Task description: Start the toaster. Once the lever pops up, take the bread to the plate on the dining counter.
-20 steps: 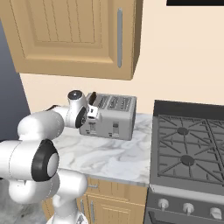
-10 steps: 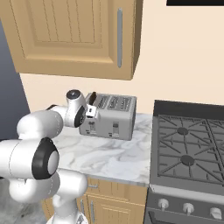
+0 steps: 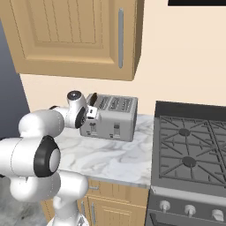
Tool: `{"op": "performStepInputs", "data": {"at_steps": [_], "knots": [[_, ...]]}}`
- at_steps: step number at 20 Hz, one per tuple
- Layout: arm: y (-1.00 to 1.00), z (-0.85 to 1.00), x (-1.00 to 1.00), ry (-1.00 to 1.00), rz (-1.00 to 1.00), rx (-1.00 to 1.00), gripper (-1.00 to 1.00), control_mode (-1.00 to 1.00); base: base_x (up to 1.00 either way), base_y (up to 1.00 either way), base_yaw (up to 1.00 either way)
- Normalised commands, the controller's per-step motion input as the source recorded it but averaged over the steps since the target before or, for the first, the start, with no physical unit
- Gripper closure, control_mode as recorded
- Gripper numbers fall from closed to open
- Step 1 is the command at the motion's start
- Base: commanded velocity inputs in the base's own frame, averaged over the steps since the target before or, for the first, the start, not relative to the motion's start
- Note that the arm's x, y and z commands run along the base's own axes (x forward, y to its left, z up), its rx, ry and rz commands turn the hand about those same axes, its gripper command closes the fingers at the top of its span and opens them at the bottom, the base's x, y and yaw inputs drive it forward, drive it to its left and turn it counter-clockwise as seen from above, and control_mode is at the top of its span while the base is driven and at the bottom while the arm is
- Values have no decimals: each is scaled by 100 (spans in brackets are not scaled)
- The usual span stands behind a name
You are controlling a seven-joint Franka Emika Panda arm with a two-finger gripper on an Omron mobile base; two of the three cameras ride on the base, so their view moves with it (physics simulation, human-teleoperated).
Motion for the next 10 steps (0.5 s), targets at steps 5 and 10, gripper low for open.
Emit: {"op": "performStepInputs", "data": {"at_steps": [5, 10], "knots": [[0, -5, 0, 0, 0, 0, -100, -100, 0, 0, 0], [0, -2, 0, 0, 0, 0, -100, -100, 0, 0, 0]]}}
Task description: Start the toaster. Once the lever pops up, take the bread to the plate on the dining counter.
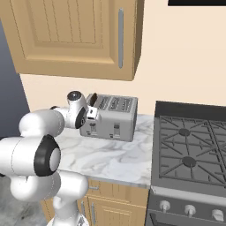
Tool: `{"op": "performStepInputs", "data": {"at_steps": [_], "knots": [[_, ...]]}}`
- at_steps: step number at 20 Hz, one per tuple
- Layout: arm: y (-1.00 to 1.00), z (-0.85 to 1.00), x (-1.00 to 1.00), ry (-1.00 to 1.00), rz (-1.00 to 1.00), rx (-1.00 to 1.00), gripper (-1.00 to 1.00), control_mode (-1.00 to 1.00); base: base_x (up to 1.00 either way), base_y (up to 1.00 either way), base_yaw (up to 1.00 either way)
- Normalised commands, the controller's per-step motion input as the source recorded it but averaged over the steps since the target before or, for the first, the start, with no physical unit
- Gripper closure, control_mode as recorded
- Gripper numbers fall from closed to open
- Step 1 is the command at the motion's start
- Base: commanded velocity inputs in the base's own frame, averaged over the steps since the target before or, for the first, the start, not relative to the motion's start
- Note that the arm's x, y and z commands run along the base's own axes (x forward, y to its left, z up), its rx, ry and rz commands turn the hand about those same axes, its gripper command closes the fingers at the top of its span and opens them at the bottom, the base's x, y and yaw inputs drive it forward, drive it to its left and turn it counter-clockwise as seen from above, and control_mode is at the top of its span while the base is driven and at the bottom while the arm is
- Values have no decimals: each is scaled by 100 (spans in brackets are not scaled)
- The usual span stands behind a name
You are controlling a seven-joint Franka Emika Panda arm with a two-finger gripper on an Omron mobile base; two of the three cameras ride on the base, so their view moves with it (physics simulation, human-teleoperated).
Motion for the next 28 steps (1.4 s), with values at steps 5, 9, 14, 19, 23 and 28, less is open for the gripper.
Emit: {"op": "performStepInputs", "data": {"at_steps": [5, 9, 14, 19, 23, 28], "knots": [[0, -7, 0, 0, 0, 0, -100, -100, 0, 0, 0], [0, -7, 0, 0, 0, 0, -100, -100, 0, 0, 0], [0, -13, 0, 0, 0, 0, -100, -100, 0, 0, 0], [0, -18, 0, 0, 0, 0, -100, -100, 0, 0, 0], [0, -23, 0, 0, 0, 0, -100, -100, 0, 0, 0], [0, -19, 0, 0, 0, 0, -100, -100, 0, 0, 0]]}}
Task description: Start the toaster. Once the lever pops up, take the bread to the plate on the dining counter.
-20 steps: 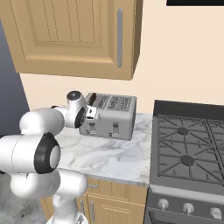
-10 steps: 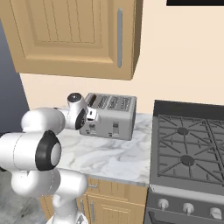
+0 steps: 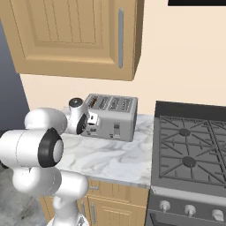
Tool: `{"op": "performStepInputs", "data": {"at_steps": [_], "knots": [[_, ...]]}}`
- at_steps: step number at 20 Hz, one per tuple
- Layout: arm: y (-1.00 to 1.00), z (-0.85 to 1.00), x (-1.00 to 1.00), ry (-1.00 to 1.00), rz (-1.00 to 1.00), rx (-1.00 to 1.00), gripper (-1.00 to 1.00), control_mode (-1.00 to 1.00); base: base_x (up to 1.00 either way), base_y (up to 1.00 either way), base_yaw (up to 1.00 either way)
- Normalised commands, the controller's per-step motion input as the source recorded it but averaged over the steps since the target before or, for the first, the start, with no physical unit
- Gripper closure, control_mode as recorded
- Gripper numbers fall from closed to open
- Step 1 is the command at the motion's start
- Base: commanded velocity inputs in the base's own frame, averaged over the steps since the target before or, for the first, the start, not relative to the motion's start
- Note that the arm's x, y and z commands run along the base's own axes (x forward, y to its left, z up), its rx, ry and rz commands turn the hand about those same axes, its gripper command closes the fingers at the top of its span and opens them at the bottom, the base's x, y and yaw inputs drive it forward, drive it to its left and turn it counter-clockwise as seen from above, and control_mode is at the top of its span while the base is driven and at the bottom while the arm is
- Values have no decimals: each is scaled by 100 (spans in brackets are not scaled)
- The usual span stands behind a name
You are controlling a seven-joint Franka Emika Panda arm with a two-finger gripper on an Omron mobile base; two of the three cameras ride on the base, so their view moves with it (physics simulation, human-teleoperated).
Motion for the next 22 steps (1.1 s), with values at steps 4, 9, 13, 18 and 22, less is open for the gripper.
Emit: {"op": "performStepInputs", "data": {"at_steps": [4, 9, 13, 18, 22], "knots": [[0, -14, 0, 0, 0, 0, -100, -100, 0, 0, 0], [0, -14, 0, 0, 0, 0, -100, -100, 0, 0, 0], [0, -17, 0, 0, 0, 0, -100, -100, 0, 0, 0], [0, -11, 0, 0, 0, 0, -100, -100, 0, 0, 0], [0, 0, 0, 0, 0, 0, -100, -100, 0, 0, 0]]}}
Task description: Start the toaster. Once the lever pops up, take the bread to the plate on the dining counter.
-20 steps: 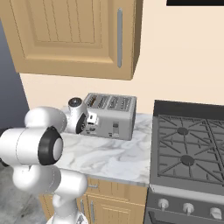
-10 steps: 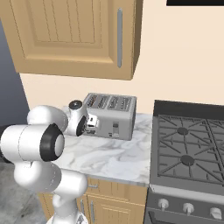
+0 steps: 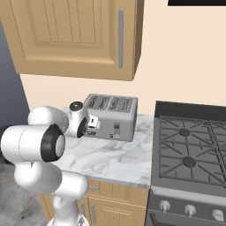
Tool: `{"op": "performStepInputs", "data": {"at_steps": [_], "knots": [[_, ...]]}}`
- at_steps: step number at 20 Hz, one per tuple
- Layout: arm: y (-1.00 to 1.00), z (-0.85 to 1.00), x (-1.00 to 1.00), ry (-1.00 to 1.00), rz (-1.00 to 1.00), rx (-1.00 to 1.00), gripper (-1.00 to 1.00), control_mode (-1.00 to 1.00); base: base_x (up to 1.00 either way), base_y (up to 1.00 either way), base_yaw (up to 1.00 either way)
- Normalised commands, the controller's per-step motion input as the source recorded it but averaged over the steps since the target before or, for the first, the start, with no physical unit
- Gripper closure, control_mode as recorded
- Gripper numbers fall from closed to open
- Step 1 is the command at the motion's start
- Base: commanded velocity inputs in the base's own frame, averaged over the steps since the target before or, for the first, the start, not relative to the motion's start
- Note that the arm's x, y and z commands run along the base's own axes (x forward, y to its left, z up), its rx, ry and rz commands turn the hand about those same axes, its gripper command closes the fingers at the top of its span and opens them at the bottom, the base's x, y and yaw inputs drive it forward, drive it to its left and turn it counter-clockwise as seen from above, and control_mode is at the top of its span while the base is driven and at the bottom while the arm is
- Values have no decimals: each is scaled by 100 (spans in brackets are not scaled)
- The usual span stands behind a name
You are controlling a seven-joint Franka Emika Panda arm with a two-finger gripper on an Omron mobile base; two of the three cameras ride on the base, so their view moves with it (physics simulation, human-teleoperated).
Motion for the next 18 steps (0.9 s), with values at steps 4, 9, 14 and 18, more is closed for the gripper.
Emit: {"op": "performStepInputs", "data": {"at_steps": [4, 9, 14, 18], "knots": [[0, 0, 0, 0, 0, 0, -100, -100, 0, 0, 0], [0, 2, 0, 0, 0, 0, -100, -100, 0, 0, 0], [0, 2, 0, -3, 0, 0, -100, -100, 0, 0, 0], [0, 4, 0, -3, 0, 0, -100, -100, 0, 0, 0]]}}
